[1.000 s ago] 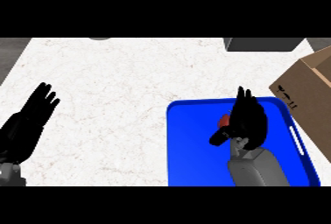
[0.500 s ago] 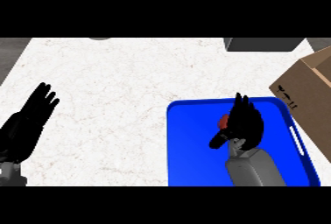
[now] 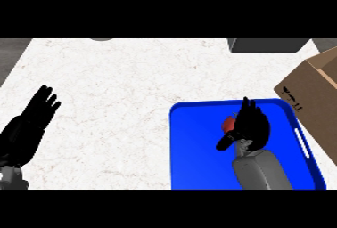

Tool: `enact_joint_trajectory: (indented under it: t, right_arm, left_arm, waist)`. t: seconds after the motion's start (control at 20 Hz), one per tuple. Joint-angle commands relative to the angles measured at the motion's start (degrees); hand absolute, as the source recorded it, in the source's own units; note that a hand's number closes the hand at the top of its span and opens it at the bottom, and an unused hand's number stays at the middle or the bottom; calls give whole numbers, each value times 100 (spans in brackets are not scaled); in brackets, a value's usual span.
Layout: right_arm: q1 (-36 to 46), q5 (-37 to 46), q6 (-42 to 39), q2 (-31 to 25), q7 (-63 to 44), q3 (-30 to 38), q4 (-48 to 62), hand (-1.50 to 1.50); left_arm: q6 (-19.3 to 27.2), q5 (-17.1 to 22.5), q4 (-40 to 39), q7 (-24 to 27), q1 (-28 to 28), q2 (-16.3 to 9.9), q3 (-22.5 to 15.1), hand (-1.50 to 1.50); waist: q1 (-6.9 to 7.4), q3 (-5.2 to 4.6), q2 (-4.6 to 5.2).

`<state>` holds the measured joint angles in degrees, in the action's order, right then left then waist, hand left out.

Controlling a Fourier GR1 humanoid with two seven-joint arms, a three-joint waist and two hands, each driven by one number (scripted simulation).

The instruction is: Pick the bell pepper from the tray and place it in the cardboard box

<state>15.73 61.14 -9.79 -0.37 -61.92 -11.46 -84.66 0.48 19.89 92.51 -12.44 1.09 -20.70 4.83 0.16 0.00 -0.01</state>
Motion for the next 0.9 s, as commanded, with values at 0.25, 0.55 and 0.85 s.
enact_joint_trajectory:
  t: [0.25,0.55,0.85]
  right_arm:
    - [311,175,-59,-173,88,282,173,150]
    - [279,557,249,34,227,49,554,150]
    - [224,-290,-386,-544,1814,105,521,150]
  left_arm:
    - [-133,-177,53,-77,-24,276,112,0]
    - [-215,-349,172,-163,21,468,192,0]
    - [-109,-344,513,-371,-133,482,224,0]
  waist:
    - [3,0,-1]
    - [-1,0,1]
    - [23,3,-3]
